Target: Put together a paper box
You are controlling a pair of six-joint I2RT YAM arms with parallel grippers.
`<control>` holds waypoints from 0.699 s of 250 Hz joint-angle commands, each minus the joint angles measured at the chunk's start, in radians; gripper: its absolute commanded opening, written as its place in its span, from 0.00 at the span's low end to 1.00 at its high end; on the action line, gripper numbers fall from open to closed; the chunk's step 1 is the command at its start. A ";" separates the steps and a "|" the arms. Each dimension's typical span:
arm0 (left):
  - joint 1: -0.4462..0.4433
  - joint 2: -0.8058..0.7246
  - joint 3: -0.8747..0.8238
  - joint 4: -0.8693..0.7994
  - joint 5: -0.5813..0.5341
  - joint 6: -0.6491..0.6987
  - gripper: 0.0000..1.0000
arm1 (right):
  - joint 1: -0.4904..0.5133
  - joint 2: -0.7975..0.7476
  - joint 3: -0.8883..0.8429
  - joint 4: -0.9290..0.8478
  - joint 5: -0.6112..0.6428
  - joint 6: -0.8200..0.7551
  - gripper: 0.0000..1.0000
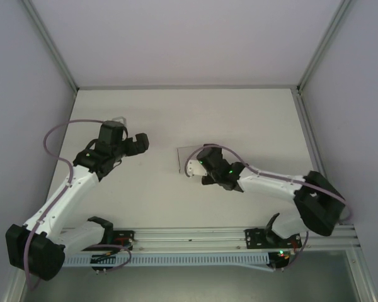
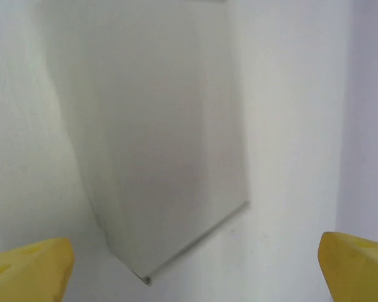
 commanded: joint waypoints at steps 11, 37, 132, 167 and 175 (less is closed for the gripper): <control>0.024 0.008 -0.032 0.088 -0.089 0.050 1.00 | -0.086 -0.153 0.072 -0.081 -0.028 0.286 1.00; 0.088 0.045 -0.052 0.165 -0.136 0.089 1.00 | -0.287 -0.220 0.081 -0.046 0.007 0.591 1.00; 0.271 0.054 -0.474 0.982 -0.284 0.323 1.00 | -0.787 -0.226 -0.398 0.633 -0.008 0.897 1.00; 0.271 0.132 -0.561 1.223 -0.274 0.400 1.00 | -0.794 -0.129 -0.570 1.070 -0.057 0.860 1.00; 0.272 0.156 -0.579 1.270 -0.273 0.408 1.00 | -0.799 -0.096 -0.600 1.166 -0.086 0.870 1.00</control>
